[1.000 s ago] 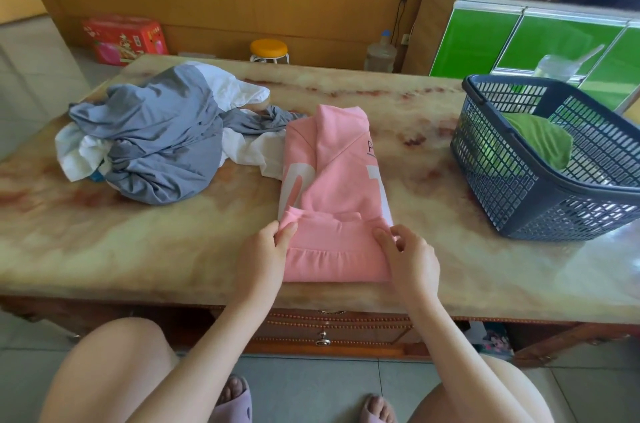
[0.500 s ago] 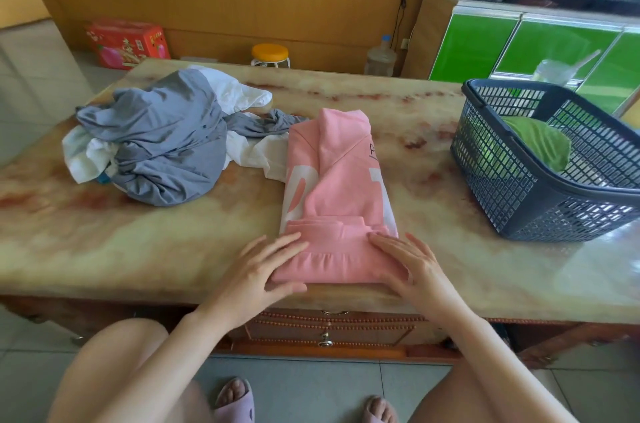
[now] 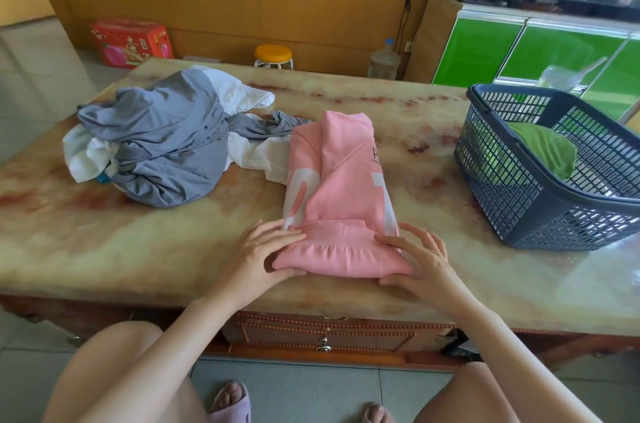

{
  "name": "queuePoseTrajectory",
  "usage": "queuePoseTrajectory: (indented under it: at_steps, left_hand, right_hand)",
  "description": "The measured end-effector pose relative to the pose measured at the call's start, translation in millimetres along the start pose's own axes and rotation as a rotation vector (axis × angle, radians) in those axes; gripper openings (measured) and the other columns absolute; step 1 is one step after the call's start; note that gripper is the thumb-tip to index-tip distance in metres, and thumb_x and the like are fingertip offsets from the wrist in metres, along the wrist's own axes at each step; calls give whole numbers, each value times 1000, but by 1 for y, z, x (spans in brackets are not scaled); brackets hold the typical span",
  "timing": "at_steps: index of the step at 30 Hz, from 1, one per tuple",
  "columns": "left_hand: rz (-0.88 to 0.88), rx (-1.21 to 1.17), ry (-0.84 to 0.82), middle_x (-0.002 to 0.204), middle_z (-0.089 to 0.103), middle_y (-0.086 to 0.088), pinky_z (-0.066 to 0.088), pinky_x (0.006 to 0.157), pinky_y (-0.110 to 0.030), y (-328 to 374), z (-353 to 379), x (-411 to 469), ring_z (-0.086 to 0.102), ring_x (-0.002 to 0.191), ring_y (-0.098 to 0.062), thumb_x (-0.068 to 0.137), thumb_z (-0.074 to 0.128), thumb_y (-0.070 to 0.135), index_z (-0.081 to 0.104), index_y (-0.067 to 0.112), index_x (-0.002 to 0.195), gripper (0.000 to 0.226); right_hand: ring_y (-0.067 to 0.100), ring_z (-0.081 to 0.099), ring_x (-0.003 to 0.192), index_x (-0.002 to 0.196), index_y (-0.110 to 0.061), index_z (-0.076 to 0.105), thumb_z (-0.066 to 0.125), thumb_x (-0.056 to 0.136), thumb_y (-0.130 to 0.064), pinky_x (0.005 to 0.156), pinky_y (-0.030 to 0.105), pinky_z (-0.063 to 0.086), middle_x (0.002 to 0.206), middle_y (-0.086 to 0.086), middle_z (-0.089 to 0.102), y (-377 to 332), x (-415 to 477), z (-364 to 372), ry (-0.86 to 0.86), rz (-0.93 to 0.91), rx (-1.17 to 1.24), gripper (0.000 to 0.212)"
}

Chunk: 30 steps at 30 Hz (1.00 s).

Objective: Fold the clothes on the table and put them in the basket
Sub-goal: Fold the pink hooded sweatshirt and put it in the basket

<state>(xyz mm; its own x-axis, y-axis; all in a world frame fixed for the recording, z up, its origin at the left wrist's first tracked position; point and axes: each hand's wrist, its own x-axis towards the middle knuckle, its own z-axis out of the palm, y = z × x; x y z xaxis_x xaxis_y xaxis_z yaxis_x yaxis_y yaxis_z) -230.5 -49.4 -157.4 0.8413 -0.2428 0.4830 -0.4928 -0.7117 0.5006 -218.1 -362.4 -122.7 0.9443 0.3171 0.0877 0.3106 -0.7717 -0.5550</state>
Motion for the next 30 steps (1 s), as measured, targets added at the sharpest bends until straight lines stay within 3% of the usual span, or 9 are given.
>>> queuePoseTrajectory:
  at_steps: [5, 8, 10, 11, 14, 20, 25, 28, 30]
  left_hand:
    - [-179, -179, 129, 112, 63, 14, 29, 107, -17, 10, 3, 14, 40, 125, 1, 81, 43, 72, 72, 18, 104, 66]
    - [-370, -199, 94, 119, 65, 1, 34, 101, -21, 27, -9, 27, 48, 126, -17, 83, 42, 68, 72, 16, 105, 64]
    - [-476, -177, 112, 73, 68, 3, 42, 66, -22, 45, -23, 32, 64, 79, -24, 83, 45, 68, 66, 22, 69, 53]
    - [-491, -156, 129, 52, 54, 8, 35, 53, -23, 54, -30, 33, 55, 57, -20, 83, 46, 64, 52, 26, 54, 49]
    - [-490, -201, 131, 40, 34, 7, 23, 45, -25, 72, -46, 33, 34, 40, -10, 87, 51, 50, 36, 24, 45, 51]
    - [-738, -227, -120, 54, 47, -2, 30, 53, -31, 55, -33, 24, 48, 55, -20, 91, 44, 54, 52, 12, 59, 54]
    - [-815, -461, -63, 90, 68, 1, 50, 78, -34, 57, -34, 10, 65, 84, -16, 74, 61, 67, 61, 19, 100, 54]
    - [-814, -482, -42, 101, 67, -1, 52, 84, -42, 59, -30, 6, 65, 90, -18, 82, 67, 45, 51, 19, 116, 45]
    - [-811, -461, 0, 104, 65, -4, 52, 82, -41, 62, -25, 6, 63, 91, -21, 84, 66, 39, 47, 20, 118, 43]
  right_hand:
    - [19, 24, 138, 103, -54, 53, 64, 68, -67, 112, 33, 20, 131, -20, 39, -12, 5, 4, 169, 38, 175, 39]
    - [6, 31, 135, 102, -40, 62, 62, 69, -68, 106, 27, 31, 124, -21, 51, -23, 7, 2, 206, 92, 339, 43]
    - [-6, 36, 127, 97, -33, 65, 68, 78, -55, 93, 13, 35, 116, -18, 57, -37, 3, -6, 219, 131, 435, 29]
    - [-11, 47, 115, 90, -31, 65, 67, 82, -46, 83, 7, 38, 109, -15, 62, -46, -1, -12, 243, 136, 488, 17]
    - [-7, 59, 60, 74, -25, 65, 61, 91, -32, 51, 9, 41, 62, -15, 67, -61, -9, -27, 279, 141, 608, 19]
    - [17, 51, 51, 59, -12, 54, 56, 90, -49, 46, 28, 33, 54, 0, 56, -65, 5, -13, 156, 378, 328, 48]
    - [18, 49, 58, 60, -22, 50, 54, 90, -53, 48, 29, 30, 61, 0, 55, -62, 8, -6, 179, 479, 255, 44]
    - [26, 57, 74, 75, -20, 57, 53, 88, -57, 56, 31, 38, 74, 1, 59, -62, 9, -1, 195, 504, 192, 39]
    - [27, 58, 89, 105, -18, 56, 56, 87, -54, 68, 33, 43, 90, -2, 58, -62, 7, 3, 292, 469, 101, 40]
